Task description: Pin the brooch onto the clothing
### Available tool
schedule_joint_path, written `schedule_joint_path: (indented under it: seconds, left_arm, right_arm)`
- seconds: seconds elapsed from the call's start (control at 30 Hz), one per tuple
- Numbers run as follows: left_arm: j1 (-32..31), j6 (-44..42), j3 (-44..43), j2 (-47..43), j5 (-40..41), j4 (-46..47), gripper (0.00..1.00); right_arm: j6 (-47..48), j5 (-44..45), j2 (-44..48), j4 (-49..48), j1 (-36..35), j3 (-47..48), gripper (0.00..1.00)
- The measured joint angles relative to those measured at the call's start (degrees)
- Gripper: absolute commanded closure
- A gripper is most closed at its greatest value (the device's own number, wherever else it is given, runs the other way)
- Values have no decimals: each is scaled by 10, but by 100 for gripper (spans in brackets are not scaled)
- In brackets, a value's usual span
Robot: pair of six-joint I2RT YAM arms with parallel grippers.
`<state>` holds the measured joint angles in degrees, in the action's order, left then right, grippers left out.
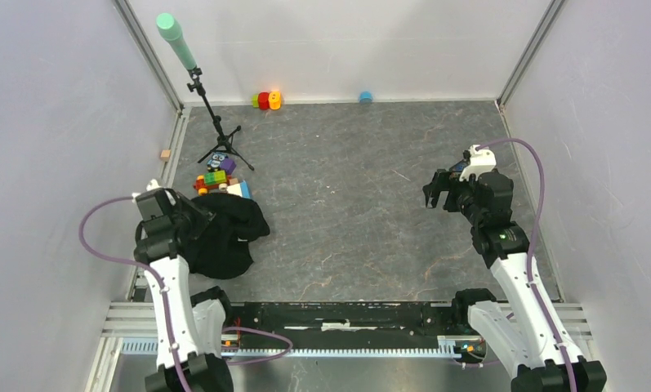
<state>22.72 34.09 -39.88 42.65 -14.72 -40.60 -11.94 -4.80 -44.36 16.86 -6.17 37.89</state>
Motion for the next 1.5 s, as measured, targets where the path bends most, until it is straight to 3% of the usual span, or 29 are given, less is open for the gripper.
schedule_joint_path:
  seconds: [0.17,0.37,0.63,0.8,0.83,0.93,0.97,1.0,1.23,1.33,1.5]
  left_arm:
    - [-33,-52,-174,1,-45,-49,98]
    - [-154,-82,-348,57,-70,-80,98]
    - [-391,-82,-469,175,-45,-113,97]
    - [-542,-87,-566,315,-40,-122,93]
    - [-560,-89,-586,343,-46,-122,88]
    - [-585,-102,-615,411,-49,-107,27]
    - [-586,-105,-617,431,-40,-97,17]
    - [-587,-108,-616,451,-21,-87,14]
    - [-591,-115,-481,502,111,23,9]
    - [-603,-116,-375,463,133,80,9]
    - [-651,-108,-165,305,147,157,13]
  right_arm:
    - [2,-49,1,3,0,1,2]
    - [5,-114,14,5,0,5,2]
    - [19,-174,18,13,0,7,2]
    - [28,-160,19,33,0,17,2]
    - [29,-154,19,34,0,19,2]
    - [28,-131,18,34,0,20,2]
    - [28,-127,16,33,0,19,2]
    - [28,-122,13,29,0,18,2]
    - [22,-115,-27,-5,0,-32,2]
    - [17,-117,-46,-11,0,-52,7]
    - [2,-145,-67,-41,-2,-86,15]
